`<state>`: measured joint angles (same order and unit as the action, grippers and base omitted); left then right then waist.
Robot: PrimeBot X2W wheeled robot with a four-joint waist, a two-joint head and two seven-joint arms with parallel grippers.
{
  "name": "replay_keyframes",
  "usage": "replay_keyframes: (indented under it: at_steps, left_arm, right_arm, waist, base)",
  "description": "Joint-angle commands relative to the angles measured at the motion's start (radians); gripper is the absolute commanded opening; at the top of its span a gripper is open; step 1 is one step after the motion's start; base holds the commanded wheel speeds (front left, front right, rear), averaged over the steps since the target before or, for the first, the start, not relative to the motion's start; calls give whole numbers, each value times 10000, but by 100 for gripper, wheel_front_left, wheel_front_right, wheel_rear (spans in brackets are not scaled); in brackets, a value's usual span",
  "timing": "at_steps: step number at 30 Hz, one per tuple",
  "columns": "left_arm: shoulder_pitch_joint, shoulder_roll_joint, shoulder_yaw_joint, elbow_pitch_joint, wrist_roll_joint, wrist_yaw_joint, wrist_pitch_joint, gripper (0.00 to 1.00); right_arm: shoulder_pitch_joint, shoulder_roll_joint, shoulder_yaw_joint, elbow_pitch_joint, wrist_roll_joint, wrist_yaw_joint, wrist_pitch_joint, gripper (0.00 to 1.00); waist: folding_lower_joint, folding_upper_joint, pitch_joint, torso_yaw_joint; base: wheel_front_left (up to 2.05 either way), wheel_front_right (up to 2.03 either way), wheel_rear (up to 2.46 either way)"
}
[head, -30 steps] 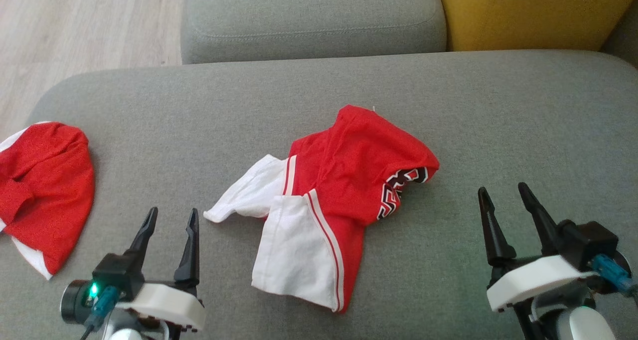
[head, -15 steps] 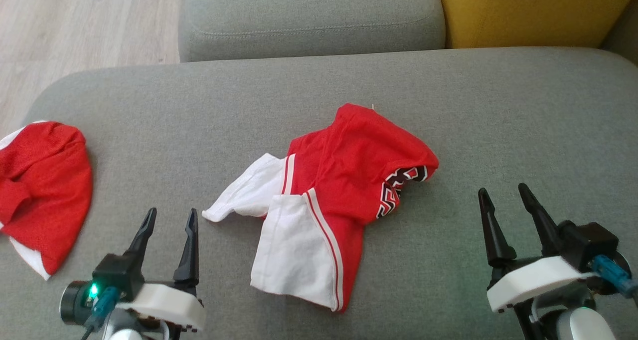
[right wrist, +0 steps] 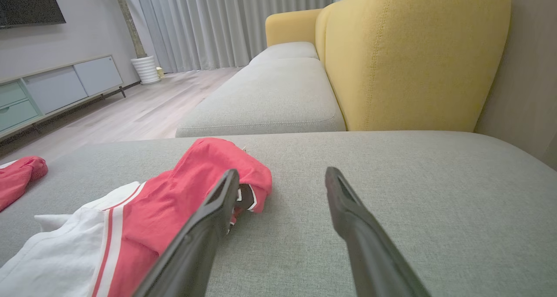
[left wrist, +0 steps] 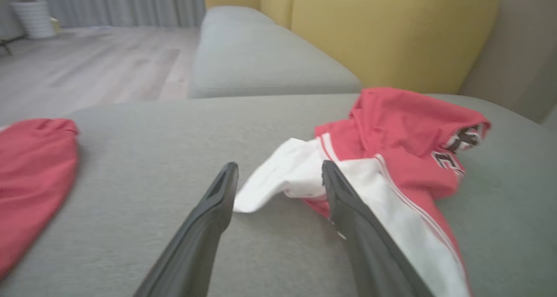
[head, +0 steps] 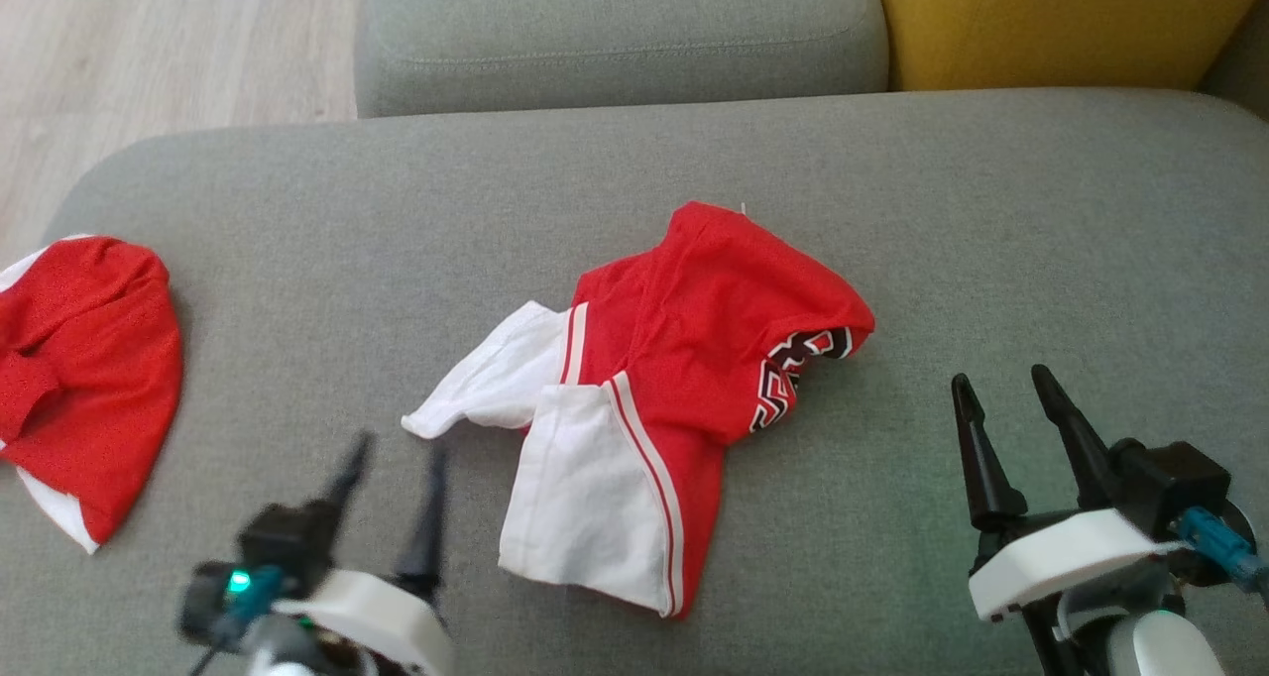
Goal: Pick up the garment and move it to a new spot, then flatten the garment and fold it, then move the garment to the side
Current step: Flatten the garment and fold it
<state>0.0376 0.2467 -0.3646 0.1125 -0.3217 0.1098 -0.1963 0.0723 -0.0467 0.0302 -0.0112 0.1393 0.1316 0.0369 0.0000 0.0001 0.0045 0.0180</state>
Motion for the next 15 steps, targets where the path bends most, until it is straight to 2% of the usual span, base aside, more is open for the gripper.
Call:
replay_keyframes:
  at_steps: [1,2,10,15]
  left_arm:
    - [-506,-21,98,-282,-120,-167,242,100]
    - [-506,-21,98,-282,-120,-167,242,100]
    - [-338,-659,-778,374,-1106,-1045,1538,100]
    - [-277,-725,-882,861,-1446,-1123,2124,100]
  right_arm:
    - [-399,-35,232,-366,-17,-9,-23,100]
    - [-399,-35,232,-366,-17,-9,-23,100]
    - [-512,-35,323,-335,46,-9,-69,100]
    - [-575,-35,291,-291,69,-9,-118,100]
  waist:
    - [0,-1,58,-6]
    - [0,-1,58,-6]
    - [0,-1,315,-129]
    - [0,-1,439,-188]
  base:
    - [0,0,0]
    - [0,0,0]
    - [0,0,0]
    - [0,0,0]
